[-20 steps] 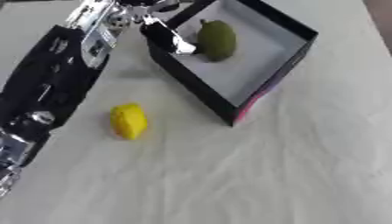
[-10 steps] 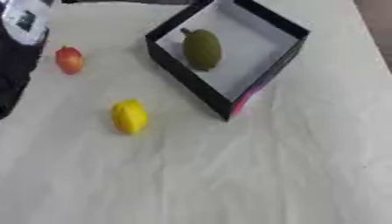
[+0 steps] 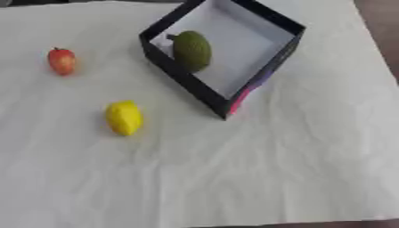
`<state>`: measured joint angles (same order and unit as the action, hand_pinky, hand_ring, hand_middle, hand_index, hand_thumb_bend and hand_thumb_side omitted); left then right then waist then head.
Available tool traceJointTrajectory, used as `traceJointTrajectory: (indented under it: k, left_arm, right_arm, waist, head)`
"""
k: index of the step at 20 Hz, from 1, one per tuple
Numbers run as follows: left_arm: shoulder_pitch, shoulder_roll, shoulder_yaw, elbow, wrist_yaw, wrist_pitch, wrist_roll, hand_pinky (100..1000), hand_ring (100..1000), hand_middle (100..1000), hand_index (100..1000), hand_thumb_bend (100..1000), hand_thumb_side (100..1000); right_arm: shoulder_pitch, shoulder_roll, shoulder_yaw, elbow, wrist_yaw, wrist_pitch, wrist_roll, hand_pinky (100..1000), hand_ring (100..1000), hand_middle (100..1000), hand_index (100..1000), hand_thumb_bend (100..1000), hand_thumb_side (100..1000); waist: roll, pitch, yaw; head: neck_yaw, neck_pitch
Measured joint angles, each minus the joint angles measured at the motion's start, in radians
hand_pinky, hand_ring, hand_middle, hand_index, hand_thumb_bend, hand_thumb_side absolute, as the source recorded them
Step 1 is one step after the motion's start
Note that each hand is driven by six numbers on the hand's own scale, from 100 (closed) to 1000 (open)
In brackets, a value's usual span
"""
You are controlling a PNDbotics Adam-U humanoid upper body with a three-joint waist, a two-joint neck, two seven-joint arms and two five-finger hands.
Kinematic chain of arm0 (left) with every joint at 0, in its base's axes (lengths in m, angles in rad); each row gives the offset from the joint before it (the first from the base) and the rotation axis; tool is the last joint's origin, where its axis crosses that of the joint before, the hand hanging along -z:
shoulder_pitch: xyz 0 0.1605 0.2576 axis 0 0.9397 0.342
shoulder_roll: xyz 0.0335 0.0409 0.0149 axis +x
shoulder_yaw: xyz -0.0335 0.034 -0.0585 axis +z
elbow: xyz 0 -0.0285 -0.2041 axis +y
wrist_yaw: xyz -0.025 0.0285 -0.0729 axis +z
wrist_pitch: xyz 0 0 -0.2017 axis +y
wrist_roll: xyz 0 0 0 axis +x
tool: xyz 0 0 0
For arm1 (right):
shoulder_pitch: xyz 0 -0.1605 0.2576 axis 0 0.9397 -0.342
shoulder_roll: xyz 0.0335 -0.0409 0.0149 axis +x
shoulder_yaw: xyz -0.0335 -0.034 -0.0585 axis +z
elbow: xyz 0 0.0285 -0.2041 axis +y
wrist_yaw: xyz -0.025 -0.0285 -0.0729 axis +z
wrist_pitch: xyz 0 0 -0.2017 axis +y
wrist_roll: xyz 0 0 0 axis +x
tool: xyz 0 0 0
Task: Pick up objects on the table and place them in the box.
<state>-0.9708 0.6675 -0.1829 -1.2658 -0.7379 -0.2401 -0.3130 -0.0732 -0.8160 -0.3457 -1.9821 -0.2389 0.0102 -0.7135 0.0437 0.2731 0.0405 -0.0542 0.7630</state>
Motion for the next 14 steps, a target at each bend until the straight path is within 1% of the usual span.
traceJointTrajectory:
  k: [2,4,7,9,11,13,14]
  left_arm:
    - [0.039,0.046,-0.006,0.025,0.028,-0.004,-0.028,848,863,855,914,432,464]
    - [0.072,0.089,-0.013,0.050,0.057,-0.013,-0.057,850,867,855,907,487,444]
    - [0.113,0.156,-0.020,0.083,0.099,-0.030,-0.100,852,871,854,905,510,476]
    - [0.134,0.193,-0.020,0.100,0.131,-0.038,-0.132,851,872,852,904,531,459]
    - [0.139,0.209,-0.016,0.117,0.146,-0.036,-0.163,849,871,849,904,543,469]
    - [0.140,0.213,-0.009,0.138,0.146,-0.030,-0.193,848,869,844,905,534,477]
    - [0.140,0.212,-0.006,0.150,0.144,-0.027,-0.208,850,868,842,905,508,487]
  right_arm:
    - [-0.002,0.000,0.001,0.000,0.001,0.001,0.000,872,817,701,793,100,225]
    - [-0.006,0.000,0.001,0.000,0.001,0.001,0.001,872,816,700,793,100,223]
    - [-0.014,0.000,0.002,0.000,0.001,0.003,0.004,872,816,700,793,100,229]
    - [-0.018,0.000,0.004,0.000,0.001,0.005,0.006,872,816,700,793,100,231]
    - [-0.022,0.000,0.007,0.000,0.001,0.007,0.008,873,817,700,793,100,232]
    - [-0.024,0.000,0.008,0.000,0.001,0.008,0.010,873,817,700,793,100,236]
    - [-0.024,0.000,0.008,0.000,0.001,0.008,0.010,873,817,700,793,100,238]
  waist:
    - [0.000,0.000,-0.009]
    - [0.000,0.000,-0.019]
    - [0.000,0.000,-0.033]
    - [0.000,0.000,-0.040]
    - [0.000,0.000,-0.041]
    - [0.000,0.001,-0.046]
    - [0.000,0.001,-0.048]
  head:
    - [0.000,-0.001]
    - [0.004,-0.002]
    - [0.023,-0.007]
    - [0.038,-0.011]
    - [0.048,-0.011]
    - [0.058,-0.014]
    - [0.062,-0.017]
